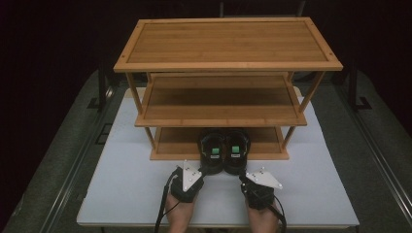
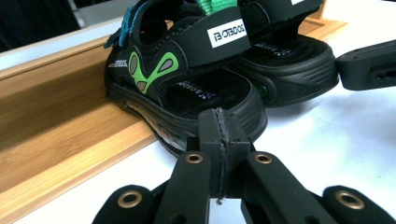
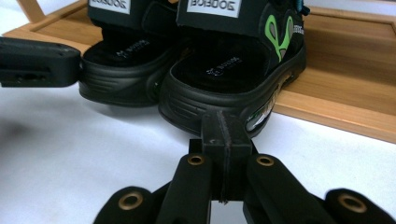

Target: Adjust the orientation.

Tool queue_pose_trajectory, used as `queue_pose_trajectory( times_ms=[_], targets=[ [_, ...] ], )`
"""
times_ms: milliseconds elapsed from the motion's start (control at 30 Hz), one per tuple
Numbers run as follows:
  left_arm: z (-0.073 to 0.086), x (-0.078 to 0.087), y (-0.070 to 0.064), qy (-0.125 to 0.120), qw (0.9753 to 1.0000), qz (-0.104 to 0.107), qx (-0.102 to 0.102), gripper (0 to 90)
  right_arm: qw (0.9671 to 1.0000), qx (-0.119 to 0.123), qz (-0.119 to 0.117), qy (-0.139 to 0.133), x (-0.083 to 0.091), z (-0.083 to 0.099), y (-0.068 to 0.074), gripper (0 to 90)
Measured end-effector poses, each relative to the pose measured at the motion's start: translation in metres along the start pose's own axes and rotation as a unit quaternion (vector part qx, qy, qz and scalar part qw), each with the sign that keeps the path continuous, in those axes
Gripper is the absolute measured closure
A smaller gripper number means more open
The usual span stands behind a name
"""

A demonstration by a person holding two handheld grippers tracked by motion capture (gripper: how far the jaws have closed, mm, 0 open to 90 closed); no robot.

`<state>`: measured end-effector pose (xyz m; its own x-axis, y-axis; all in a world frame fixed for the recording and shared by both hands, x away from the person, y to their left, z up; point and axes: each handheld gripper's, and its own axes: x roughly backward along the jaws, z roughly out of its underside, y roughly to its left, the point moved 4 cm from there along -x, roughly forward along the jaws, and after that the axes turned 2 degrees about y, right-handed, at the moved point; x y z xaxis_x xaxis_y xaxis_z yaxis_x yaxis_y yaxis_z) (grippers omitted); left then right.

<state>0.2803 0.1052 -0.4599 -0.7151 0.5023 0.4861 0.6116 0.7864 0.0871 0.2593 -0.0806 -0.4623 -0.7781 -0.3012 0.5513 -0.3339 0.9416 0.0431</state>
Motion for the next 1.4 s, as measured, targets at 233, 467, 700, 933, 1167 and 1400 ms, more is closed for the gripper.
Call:
queue_pose_trajectory(
  times_ms=[233,467,700,933,1167,1400],
  targets=[
    [0.002,0.001,-0.001,0.003,1.0,0.0,0.008,89.9,1.0,-0.004,0.0,-0.001,-0.003,0.0,-0.002,89.7],
    [0.004,-0.003,-0.007,0.015,0.9998,0.009,0.011,90.0,1.0,-0.005,0.001,-0.002,-0.004,-0.001,-0.002,89.7],
    [0.0,-0.008,0.003,0.032,0.9995,-0.009,0.002,90.0,1.0,0.0,-0.005,-0.002,-0.01,-0.005,0.001,89.7],
    [-0.006,-0.019,0.009,0.044,0.9987,-0.022,-0.011,90.0,1.0,0.008,0.005,-0.002,-0.02,-0.011,0.0,89.7],
    [-0.01,-0.027,0.008,0.048,0.9983,-0.025,-0.021,90.0,0.9997,0.015,0.019,-0.002,-0.027,-0.016,-0.007,89.7],
    [-0.014,-0.035,0.006,0.046,0.9983,-0.025,-0.026,90.0,0.9995,0.018,0.027,-0.001,-0.033,-0.019,-0.014,89.8]
  ],
)
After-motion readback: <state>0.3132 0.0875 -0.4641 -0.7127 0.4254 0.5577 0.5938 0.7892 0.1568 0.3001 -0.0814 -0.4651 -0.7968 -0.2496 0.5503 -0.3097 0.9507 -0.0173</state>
